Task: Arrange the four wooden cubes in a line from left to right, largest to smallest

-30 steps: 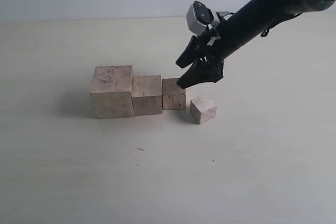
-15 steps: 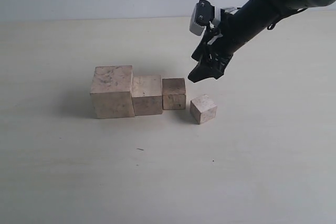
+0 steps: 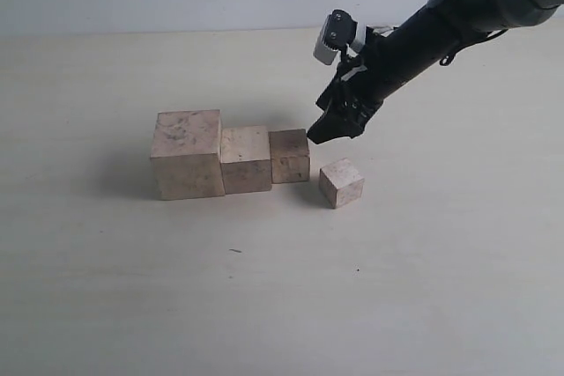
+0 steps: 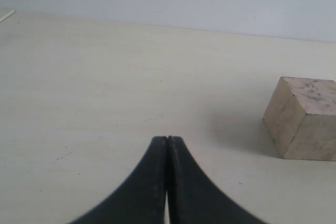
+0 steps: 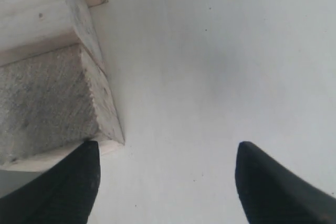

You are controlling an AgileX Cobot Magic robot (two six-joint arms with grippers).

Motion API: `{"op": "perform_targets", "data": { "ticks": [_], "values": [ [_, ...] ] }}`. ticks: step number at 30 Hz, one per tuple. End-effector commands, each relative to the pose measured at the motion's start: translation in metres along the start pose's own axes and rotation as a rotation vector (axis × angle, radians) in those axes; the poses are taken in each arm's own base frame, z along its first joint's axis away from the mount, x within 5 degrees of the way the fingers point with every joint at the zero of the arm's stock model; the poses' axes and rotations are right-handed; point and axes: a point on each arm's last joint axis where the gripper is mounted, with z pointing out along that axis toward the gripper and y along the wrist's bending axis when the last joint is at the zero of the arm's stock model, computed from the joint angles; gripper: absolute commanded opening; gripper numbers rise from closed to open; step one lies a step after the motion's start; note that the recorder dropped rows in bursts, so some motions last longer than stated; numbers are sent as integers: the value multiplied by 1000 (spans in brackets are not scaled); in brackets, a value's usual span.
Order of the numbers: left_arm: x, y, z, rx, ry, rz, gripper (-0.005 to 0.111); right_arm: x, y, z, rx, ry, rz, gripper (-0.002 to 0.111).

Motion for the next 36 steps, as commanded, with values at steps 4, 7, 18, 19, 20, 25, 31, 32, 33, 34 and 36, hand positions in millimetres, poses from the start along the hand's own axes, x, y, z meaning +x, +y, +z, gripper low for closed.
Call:
{"op": "perform_targets", "data": {
  "ticks": [4,7,18,19,20,25,31,32,33,34,36],
  "values": [
    [-1,0,0,5,-15,-1,0,-1,1,0,-5,-4,-4,69],
    [-1,0,0,5,-15,-1,0,0,1,-1,-4,13,7,69],
    [-1,0,0,5,-15,-1,0,-42,18,-70,108,16,137,64],
    [-1,0,0,5,-15,-1,0,-46,23,-79,106,19,205,59],
    [-1,0,0,5,-15,-1,0,-50,29,-88,97,27,274,52],
    [-1,0,0,5,-15,-1,0,-60,55,-123,56,103,500,5],
    [-1,0,0,5,-15,-1,0,-76,76,-159,139,68,638,0],
    [-1,0,0,5,-15,-1,0,-77,81,-165,184,66,653,0],
    [-1,0,0,5,-15,-1,0,-78,89,-171,232,55,672,0],
    [-1,0,0,5,-15,-1,0,-78,94,-177,311,29,712,0],
    [-1,0,0,5,-15,-1,0,-76,111,-184,390,-12,728,0]
  ]
}}
